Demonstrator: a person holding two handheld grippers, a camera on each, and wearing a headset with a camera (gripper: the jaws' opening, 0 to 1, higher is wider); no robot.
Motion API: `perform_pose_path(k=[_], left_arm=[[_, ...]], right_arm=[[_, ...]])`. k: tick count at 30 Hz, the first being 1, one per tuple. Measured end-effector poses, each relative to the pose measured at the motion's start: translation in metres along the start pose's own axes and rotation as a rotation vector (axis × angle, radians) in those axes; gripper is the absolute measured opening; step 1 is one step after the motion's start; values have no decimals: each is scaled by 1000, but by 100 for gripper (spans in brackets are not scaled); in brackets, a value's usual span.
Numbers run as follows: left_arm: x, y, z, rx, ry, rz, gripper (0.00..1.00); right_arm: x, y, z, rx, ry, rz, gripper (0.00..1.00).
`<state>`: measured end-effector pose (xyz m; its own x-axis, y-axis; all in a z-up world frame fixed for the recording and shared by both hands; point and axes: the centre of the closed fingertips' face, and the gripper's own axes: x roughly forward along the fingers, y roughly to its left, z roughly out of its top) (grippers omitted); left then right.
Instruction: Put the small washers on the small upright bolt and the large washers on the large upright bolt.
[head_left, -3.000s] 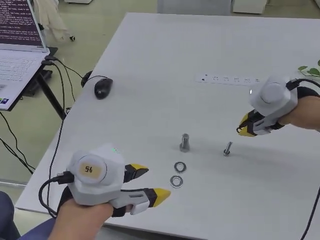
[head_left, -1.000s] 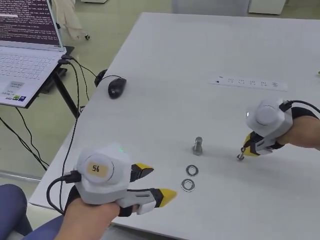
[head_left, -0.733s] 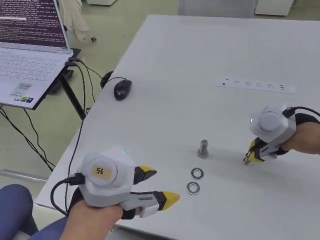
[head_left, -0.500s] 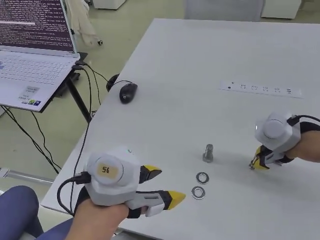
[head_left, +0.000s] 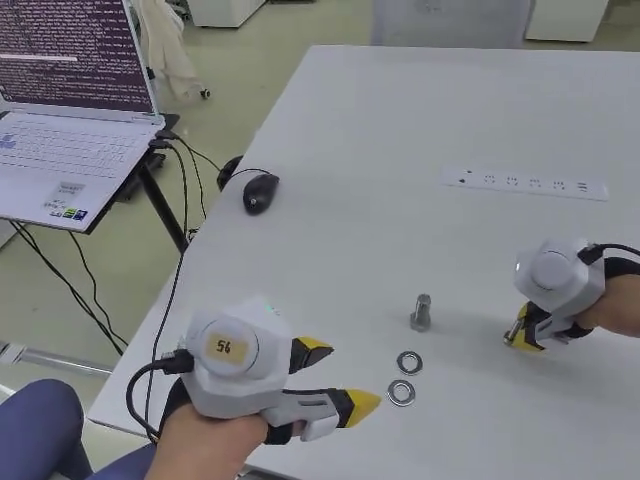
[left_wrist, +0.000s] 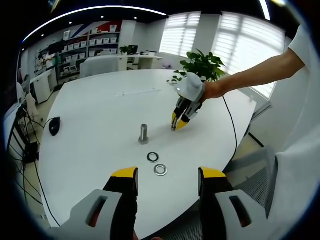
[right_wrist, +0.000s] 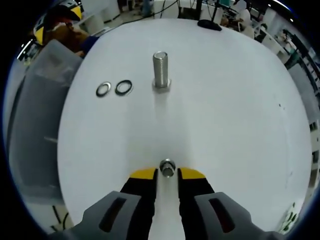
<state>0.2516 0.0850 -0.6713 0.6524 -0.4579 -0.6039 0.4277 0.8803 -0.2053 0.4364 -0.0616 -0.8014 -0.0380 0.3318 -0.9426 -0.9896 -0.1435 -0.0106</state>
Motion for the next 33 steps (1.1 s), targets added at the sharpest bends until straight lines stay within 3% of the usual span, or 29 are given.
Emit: perform_pose_path(k=[8, 18, 26, 33], left_arm=[[2, -4, 0, 6, 0, -11, 47], [2, -5, -1, 16, 1, -27, 47], [4, -8, 0, 34, 4, -47, 47], [6, -13, 0, 39, 0, -57, 47]], right_arm=[[-20, -3, 3, 60, -70, -39, 23], [-53, -4, -2, 177, -197, -114, 27], [-54, 22, -18, 259, -231, -125, 28], [-38, 54, -18, 271, -230, -99, 27]])
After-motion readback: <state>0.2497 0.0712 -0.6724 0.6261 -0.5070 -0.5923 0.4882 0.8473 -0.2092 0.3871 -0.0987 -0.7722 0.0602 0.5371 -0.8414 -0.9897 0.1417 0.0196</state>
